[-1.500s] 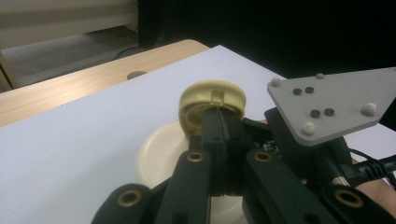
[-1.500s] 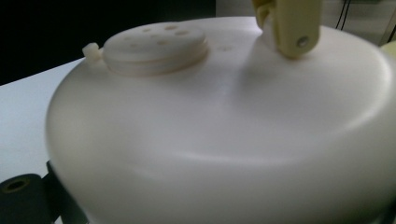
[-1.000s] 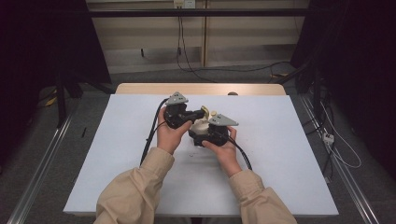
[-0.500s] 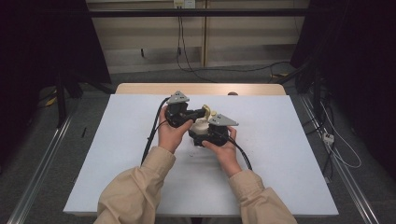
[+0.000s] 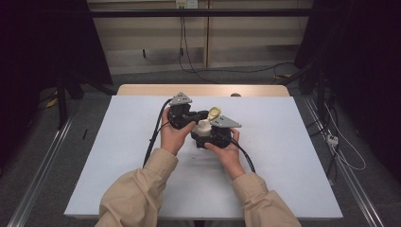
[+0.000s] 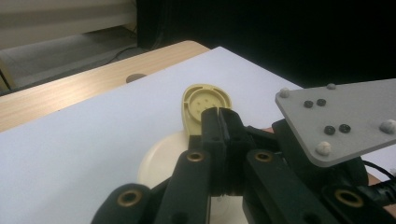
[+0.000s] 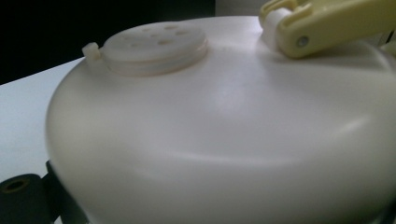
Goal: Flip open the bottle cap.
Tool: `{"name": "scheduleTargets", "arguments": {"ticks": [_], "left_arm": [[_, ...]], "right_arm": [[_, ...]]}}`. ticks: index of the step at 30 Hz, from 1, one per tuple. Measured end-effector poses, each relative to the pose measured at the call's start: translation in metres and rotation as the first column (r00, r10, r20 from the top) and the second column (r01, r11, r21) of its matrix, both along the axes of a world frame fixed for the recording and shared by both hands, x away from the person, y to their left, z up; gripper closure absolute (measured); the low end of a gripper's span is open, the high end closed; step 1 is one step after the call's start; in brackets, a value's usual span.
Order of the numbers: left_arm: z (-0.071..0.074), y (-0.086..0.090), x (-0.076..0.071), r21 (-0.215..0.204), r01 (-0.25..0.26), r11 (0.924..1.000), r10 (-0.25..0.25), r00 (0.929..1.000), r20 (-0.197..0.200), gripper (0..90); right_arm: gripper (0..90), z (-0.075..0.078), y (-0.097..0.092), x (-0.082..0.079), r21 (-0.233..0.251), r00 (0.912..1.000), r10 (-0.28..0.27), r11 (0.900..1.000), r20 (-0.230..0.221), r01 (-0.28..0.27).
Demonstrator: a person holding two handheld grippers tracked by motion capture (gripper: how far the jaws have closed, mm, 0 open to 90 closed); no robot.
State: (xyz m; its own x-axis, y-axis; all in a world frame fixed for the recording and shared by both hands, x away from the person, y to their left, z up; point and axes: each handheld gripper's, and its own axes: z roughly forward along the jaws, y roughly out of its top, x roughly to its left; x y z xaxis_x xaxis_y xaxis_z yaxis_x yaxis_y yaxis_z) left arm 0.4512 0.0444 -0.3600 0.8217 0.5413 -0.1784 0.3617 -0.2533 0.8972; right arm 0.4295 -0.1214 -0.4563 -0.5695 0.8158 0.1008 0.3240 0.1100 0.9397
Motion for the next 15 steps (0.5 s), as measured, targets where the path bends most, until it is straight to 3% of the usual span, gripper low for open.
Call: {"name": "scheduleTargets", "arguments": {"ticks": [4,6,8,10,13,15], "left_arm": [[0.002,0.002,-0.002,-0.007,-0.003,1.0000,0.003,1.0000,0.004,81.4],[0.002,0.003,-0.002,0.000,-0.012,0.9999,0.012,0.9999,0.000,69.1],[0.001,0.005,-0.004,-0.002,-0.016,0.9999,0.016,0.9999,0.004,65.3],[0.000,0.008,-0.006,-0.011,-0.020,0.9997,0.020,0.9998,0.006,54.3],[-0.002,0.014,-0.009,-0.013,-0.033,0.9994,0.033,0.9994,0.008,44.5],[-0.004,0.019,-0.013,-0.015,-0.036,0.9993,0.036,0.9992,0.015,39.4]], "right_arm": [[5.7,0.000,0.000,0.000,-0.001,1.0000,-0.001,1.0000,-0.001,0.001],[5.5,0.000,0.000,0.000,0.001,1.0000,-0.001,1.0000,-0.007,0.001],[5.1,0.000,0.000,0.000,0.002,0.9999,-0.002,1.0000,-0.016,0.002],[3.9,0.000,-0.001,0.000,0.003,0.9993,-0.001,1.0000,-0.036,0.001],[2.7,0.000,-0.003,0.000,0.026,0.9958,-0.002,0.9997,-0.092,0.004],[2.7,0.000,-0.004,-0.001,0.025,0.9943,-0.006,0.9997,-0.106,0.008]]}}
